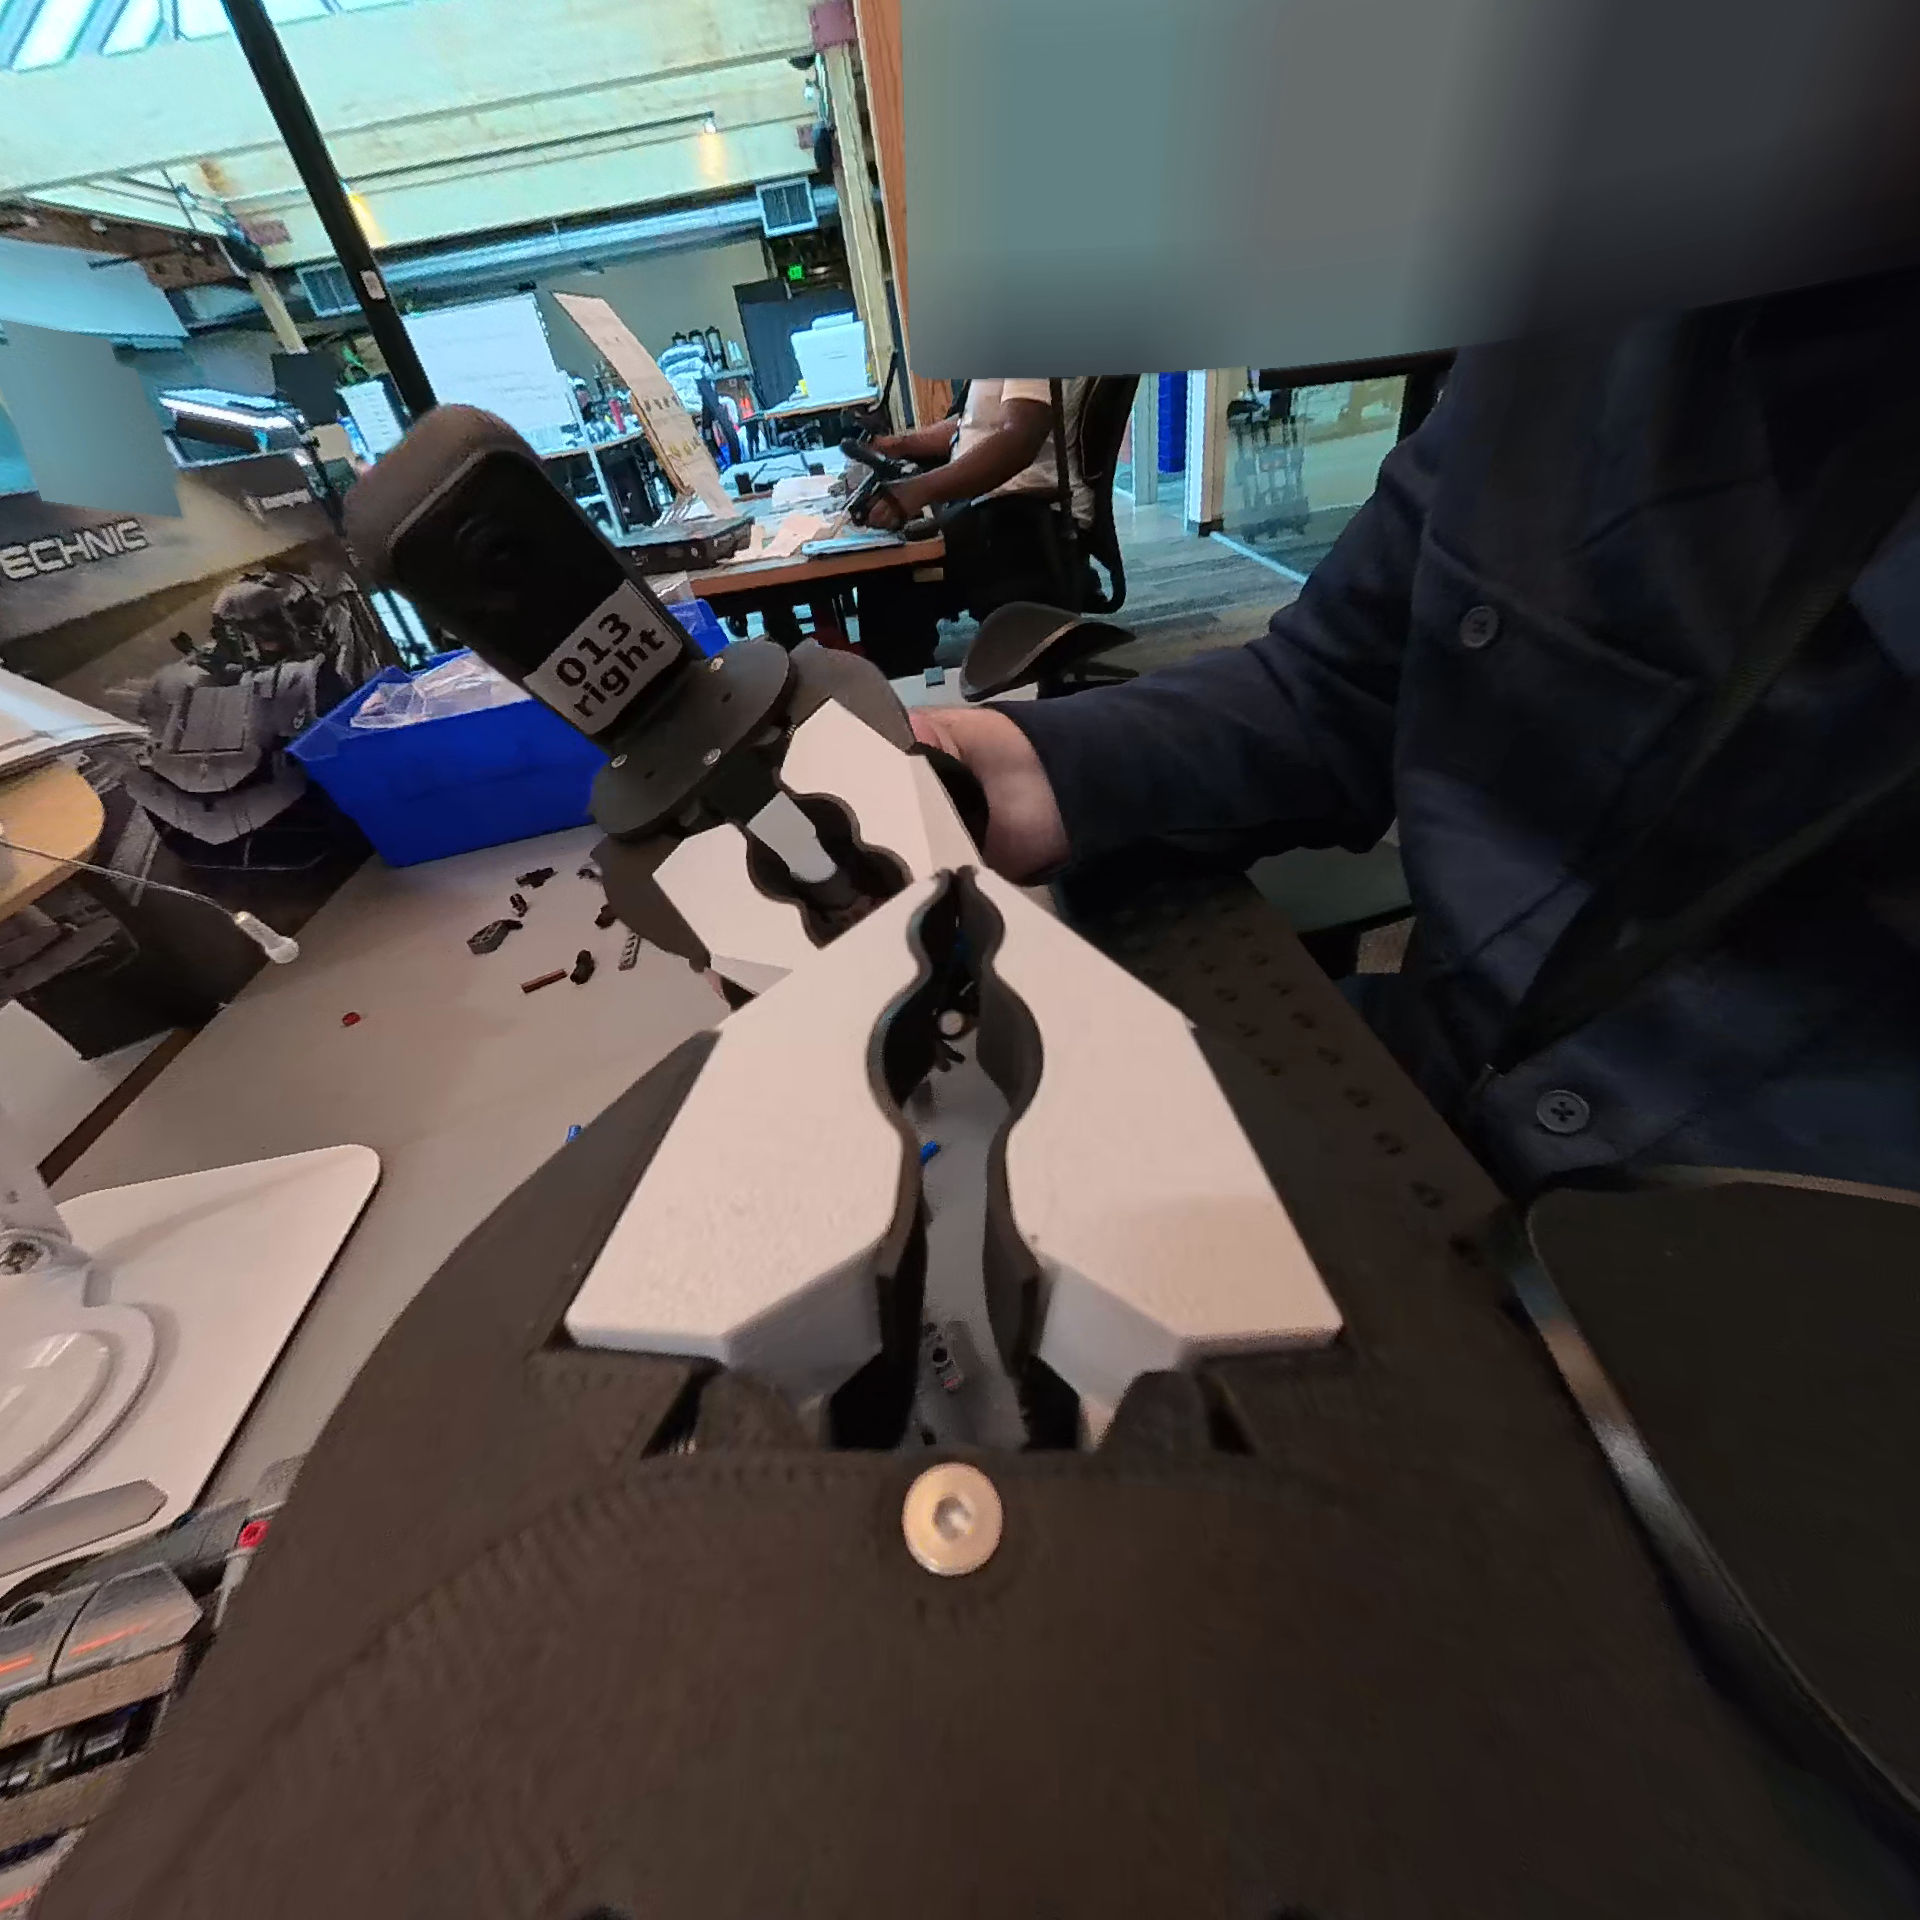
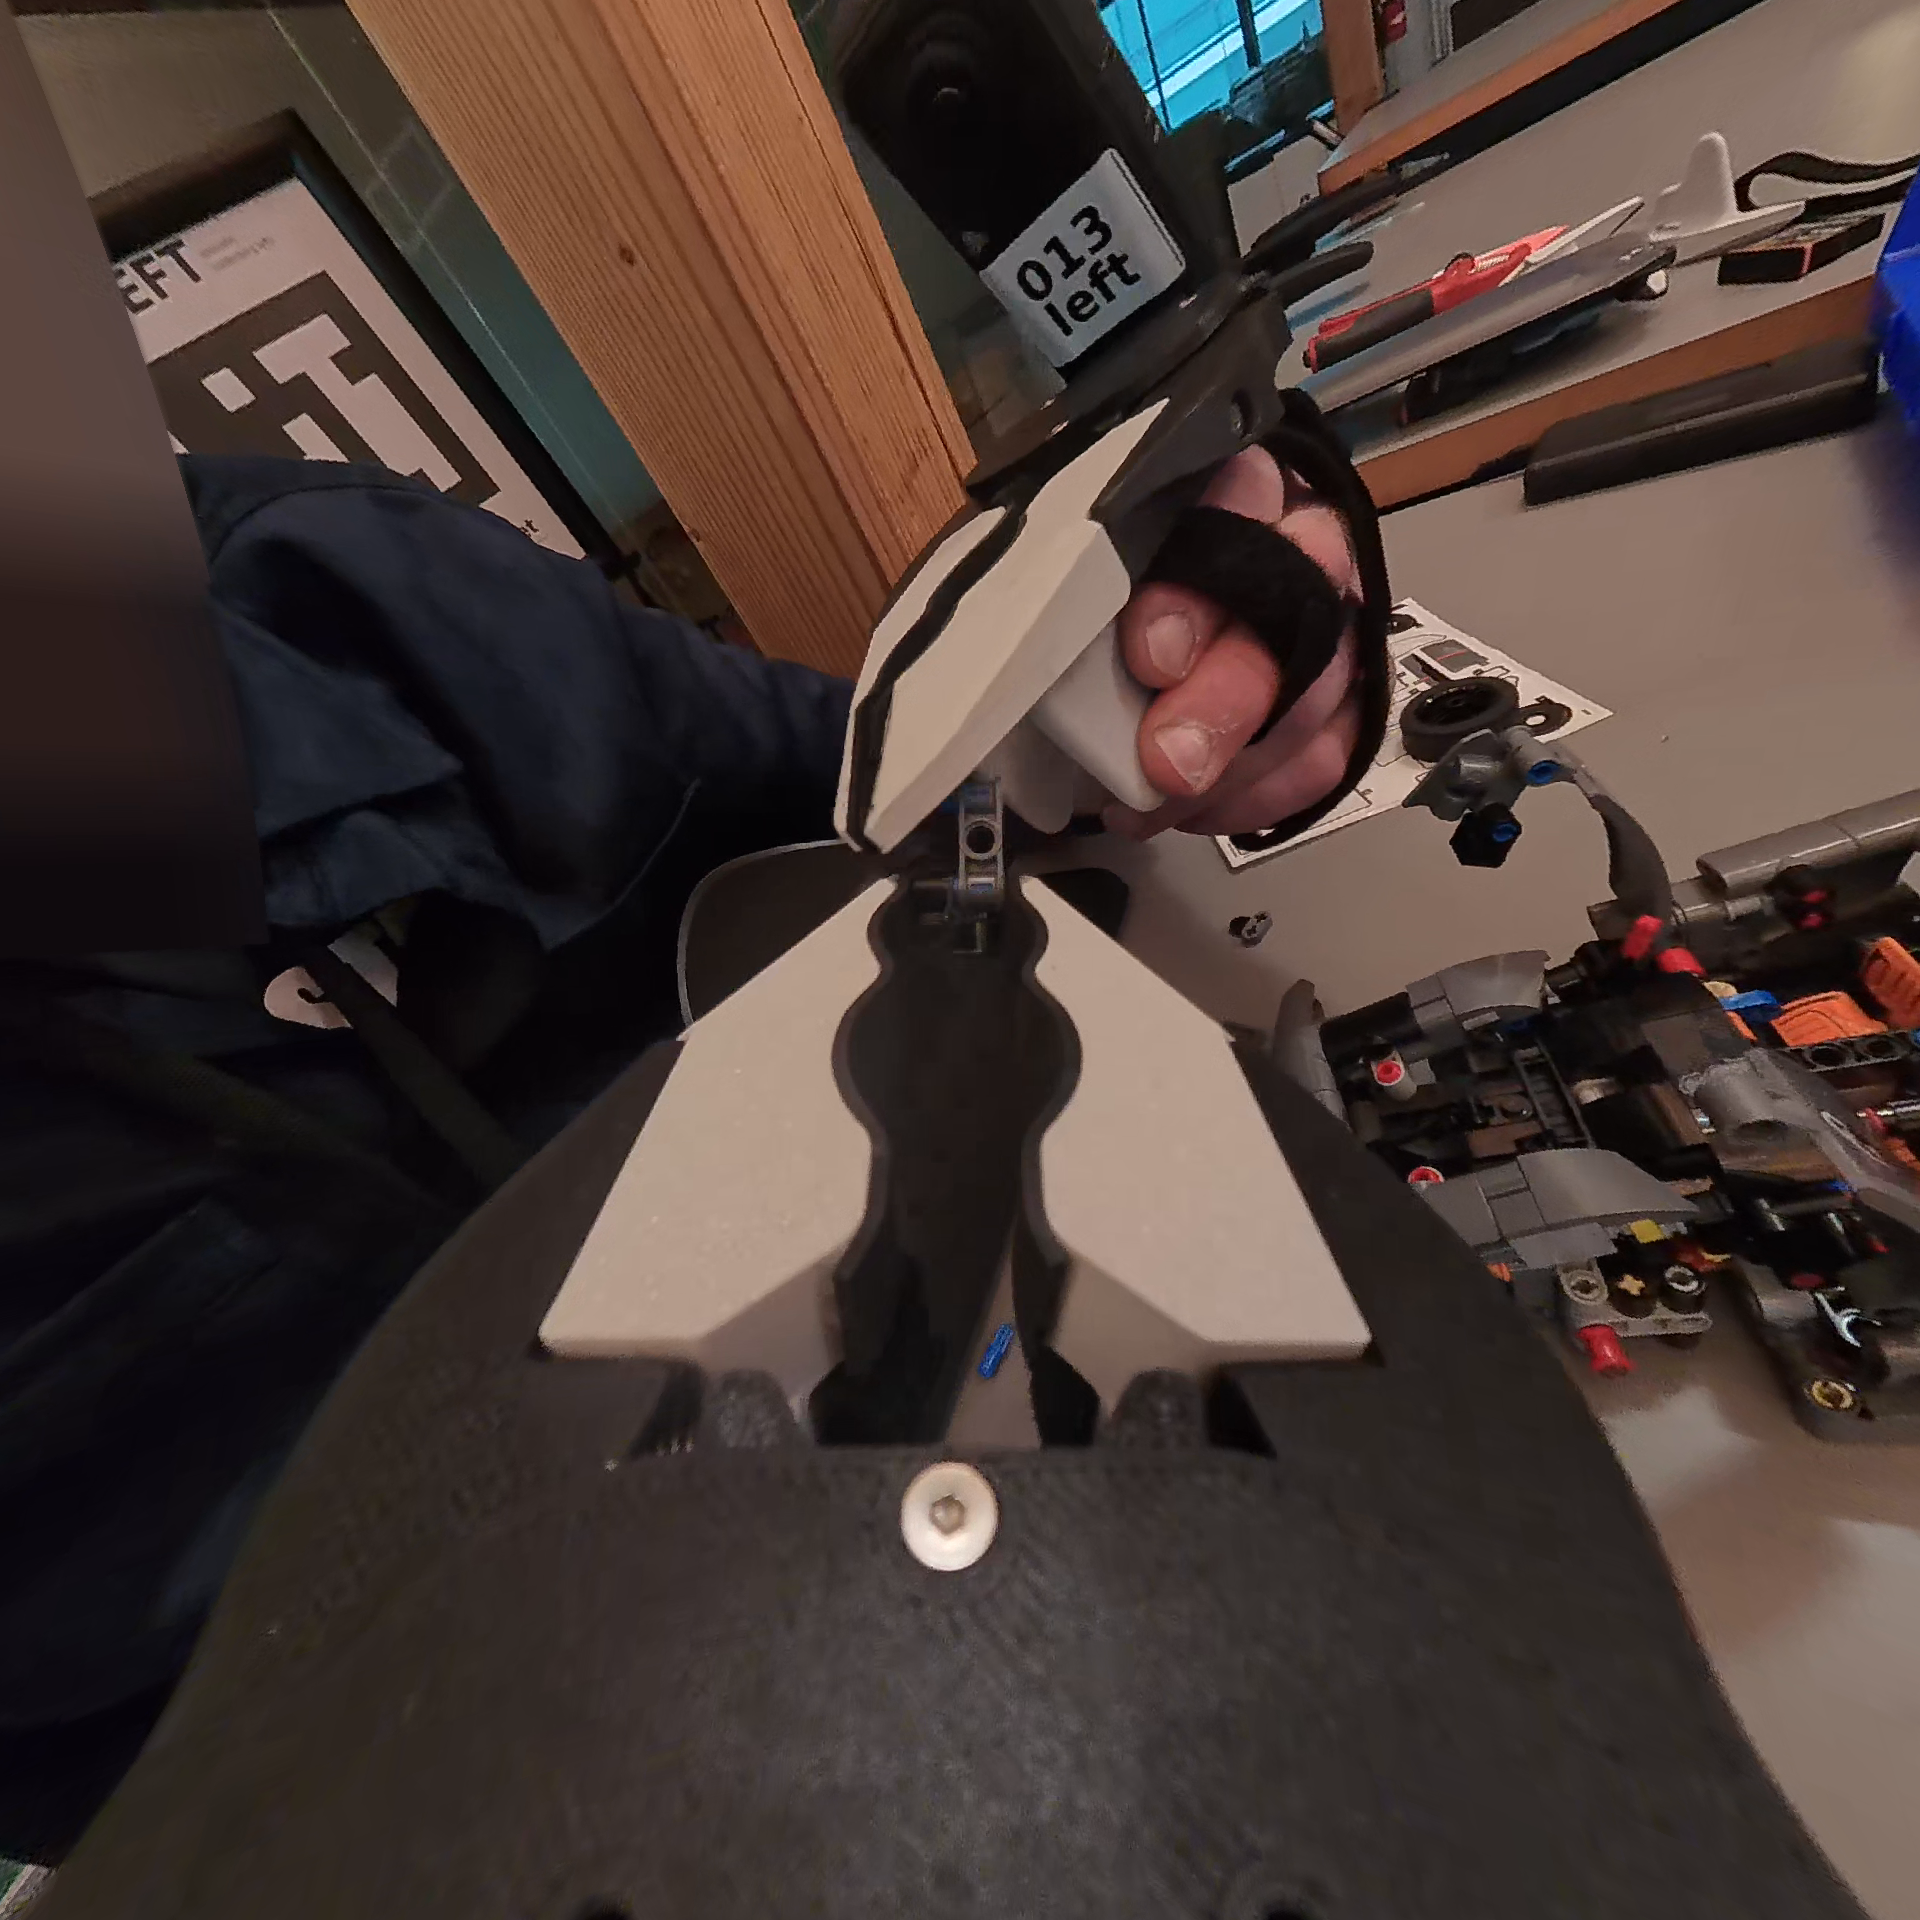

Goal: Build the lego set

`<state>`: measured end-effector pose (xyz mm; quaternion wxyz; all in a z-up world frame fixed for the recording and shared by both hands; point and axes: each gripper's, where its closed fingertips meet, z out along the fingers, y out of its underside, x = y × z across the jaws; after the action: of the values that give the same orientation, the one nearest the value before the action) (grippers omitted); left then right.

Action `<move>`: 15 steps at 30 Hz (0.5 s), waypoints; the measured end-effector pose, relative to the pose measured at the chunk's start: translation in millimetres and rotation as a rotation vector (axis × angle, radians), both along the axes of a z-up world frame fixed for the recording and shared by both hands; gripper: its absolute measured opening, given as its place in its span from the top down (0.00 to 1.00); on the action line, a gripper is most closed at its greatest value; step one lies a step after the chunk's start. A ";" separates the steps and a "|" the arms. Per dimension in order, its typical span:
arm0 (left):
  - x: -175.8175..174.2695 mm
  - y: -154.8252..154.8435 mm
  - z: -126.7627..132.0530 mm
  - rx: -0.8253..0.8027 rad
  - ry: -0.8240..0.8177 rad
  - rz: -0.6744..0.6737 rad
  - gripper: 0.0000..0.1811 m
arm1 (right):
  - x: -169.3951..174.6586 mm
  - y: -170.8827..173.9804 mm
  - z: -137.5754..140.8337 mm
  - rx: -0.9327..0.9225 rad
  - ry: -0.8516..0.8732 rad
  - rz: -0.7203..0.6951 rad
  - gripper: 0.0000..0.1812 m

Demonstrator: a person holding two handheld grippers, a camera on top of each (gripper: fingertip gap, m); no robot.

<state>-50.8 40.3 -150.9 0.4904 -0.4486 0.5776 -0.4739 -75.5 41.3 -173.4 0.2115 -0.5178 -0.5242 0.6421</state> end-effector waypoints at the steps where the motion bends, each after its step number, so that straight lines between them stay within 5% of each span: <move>1: -1.2 0.4 1.8 -0.006 -0.009 0.000 1.00 | 0.4 0.5 1.6 -0.003 0.007 -0.003 0.92; 10: -5.5 10.8 5.2 -0.025 -0.041 0.037 0.99 | 1.8 6.5 4.2 0.003 0.014 -0.036 0.92; 15: -6.8 13.1 1.0 -0.025 -0.011 0.037 0.87 | 3.1 4.1 5.1 -0.017 0.017 -0.016 0.92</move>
<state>-57.5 53.4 -149.9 0.4966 -0.4628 0.5607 -0.4742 -72.4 45.3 -168.4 0.2168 -0.5183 -0.5126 0.6493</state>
